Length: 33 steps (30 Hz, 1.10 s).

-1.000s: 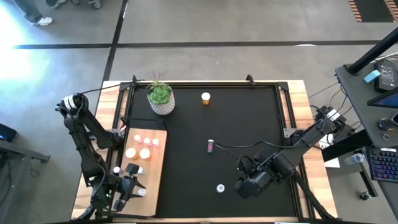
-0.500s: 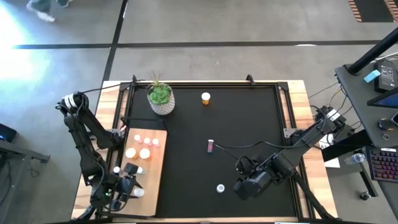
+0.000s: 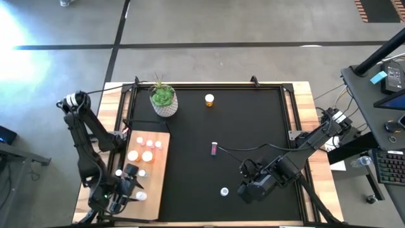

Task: Pick and place medicine bottles onto shelf by color
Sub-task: Put the right white pill bottle on the shelf aligned with the other white pill bottle, then put the white plastic pill bottle on the shelf aligned with the other white pill bottles

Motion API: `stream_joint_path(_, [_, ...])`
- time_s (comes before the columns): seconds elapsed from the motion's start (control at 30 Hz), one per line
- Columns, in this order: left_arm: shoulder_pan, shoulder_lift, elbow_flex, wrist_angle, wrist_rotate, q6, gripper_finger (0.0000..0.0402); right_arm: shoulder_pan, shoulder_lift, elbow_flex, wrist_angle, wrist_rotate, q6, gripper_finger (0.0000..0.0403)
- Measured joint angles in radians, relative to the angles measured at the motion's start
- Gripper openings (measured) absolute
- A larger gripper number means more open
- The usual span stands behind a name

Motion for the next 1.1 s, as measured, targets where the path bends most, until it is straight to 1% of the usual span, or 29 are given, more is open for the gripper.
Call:
stream_joint_path(0.1, [0.001,-0.021,0.023,-0.048,-0.003,0.003,0.0218,0.000,0.000,0.000,0.000,0.000,0.000,0.0242])
stream_joint_path(0.17, [0.002,-0.032,0.039,-0.074,-0.011,0.036,0.0217,0.000,0.000,0.000,0.000,0.000,0.000,0.0242])
stream_joint_path(0.27, [0.006,-0.046,0.062,-0.072,-0.021,0.110,0.0217,0.000,0.000,0.000,0.001,0.000,0.000,0.0242])
stream_joint_path(0.4, [0.027,-0.054,0.090,-0.074,-0.038,0.139,0.0217,0.000,0.000,0.000,0.002,0.000,0.000,0.0242])
stream_joint_path(0.57, [0.094,-0.053,0.124,-0.075,-0.103,0.142,0.0217,0.000,0.000,0.000,0.004,0.000,0.000,0.0242])
stream_joint_path(0.73, [0.201,-0.049,0.157,-0.061,-0.115,0.142,0.0217,0.000,0.000,-0.001,0.004,0.000,0.000,0.0242])
stream_joint_path(0.83, [0.274,-0.034,0.169,0.013,-0.122,0.160,0.0217,0.000,0.000,-0.001,0.005,0.000,0.000,0.0242])
stream_joint_path(1.0, [0.375,0.025,0.178,0.233,-0.127,0.328,0.0217,0.000,0.000,-0.001,0.007,0.019,-0.020,0.0242])
stream_joint_path(1.1, [0.425,0.073,0.186,0.341,-0.129,0.397,0.0217,0.000,0.000,-0.001,0.032,0.027,-0.027,0.0242])
